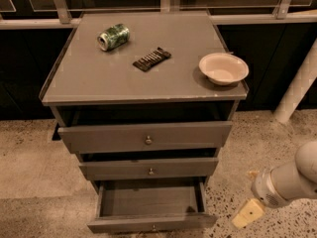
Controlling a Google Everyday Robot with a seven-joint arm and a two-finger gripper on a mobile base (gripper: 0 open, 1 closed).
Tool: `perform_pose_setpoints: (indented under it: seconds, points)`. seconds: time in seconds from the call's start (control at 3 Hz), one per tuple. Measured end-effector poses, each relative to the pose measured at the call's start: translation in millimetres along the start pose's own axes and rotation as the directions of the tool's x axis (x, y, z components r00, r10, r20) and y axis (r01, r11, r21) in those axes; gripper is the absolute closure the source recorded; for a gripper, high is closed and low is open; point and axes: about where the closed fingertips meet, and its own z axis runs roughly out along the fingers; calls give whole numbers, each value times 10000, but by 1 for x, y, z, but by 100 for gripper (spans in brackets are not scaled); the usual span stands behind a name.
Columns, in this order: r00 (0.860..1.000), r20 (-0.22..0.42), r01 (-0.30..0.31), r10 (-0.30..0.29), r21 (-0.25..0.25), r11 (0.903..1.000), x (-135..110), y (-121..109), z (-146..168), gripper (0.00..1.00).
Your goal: Close bottom drawer
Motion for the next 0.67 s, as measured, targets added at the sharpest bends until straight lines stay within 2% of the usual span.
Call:
perform_pose_setpoints:
  seconds: [0.33,0.67]
  points:
    - [9976,-65,-695,692,-547,9961,28,1,53,0]
    - [9938,-307,-1096,1070,-1053,9884,46,3,97,0]
